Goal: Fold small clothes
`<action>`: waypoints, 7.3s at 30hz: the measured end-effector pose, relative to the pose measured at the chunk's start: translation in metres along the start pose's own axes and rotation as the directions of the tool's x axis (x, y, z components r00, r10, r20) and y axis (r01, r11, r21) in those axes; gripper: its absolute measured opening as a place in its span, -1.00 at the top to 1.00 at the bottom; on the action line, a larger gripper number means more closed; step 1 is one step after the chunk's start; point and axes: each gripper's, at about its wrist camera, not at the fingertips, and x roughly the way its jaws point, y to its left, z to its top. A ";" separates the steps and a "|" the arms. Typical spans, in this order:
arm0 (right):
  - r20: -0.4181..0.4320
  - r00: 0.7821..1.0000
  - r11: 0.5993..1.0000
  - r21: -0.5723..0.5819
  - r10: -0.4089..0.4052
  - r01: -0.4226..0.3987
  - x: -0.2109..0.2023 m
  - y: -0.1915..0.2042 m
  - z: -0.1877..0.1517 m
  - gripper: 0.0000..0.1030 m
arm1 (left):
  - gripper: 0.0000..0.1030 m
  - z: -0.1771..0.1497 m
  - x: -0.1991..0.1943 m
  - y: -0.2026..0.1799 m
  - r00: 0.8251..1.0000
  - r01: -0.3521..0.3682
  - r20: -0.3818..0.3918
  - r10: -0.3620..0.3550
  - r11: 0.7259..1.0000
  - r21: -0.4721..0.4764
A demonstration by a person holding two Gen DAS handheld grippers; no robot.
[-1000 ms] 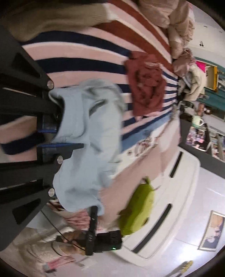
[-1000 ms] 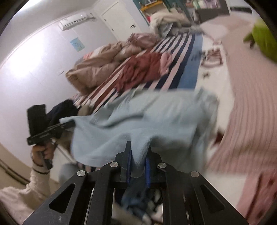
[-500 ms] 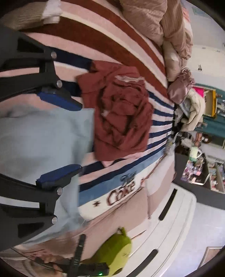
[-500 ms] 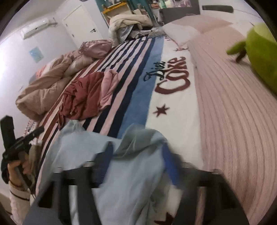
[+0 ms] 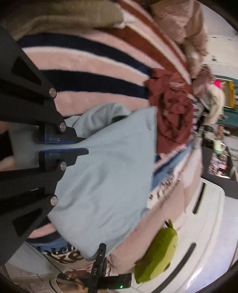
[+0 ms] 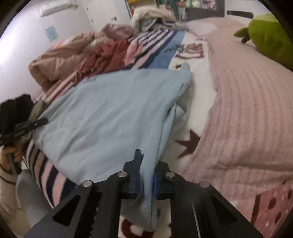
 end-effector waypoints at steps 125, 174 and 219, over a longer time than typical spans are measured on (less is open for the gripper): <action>0.125 0.987 0.969 -0.216 -0.097 0.123 -0.056 0.081 0.037 -0.34 | -0.30 -0.008 -0.002 -0.058 0.973 0.187 0.150 -0.175 0.980 -0.066; -0.204 0.938 0.959 0.077 0.281 -0.271 -0.030 0.029 -0.063 0.35 | 0.49 -0.054 0.002 -0.087 0.884 0.448 -0.104 -0.456 0.890 -0.088; 0.009 0.687 0.680 -0.149 0.727 -0.718 -0.027 0.275 0.139 0.56 | 0.74 0.108 -0.243 0.049 0.979 0.041 0.203 -0.035 0.999 -0.024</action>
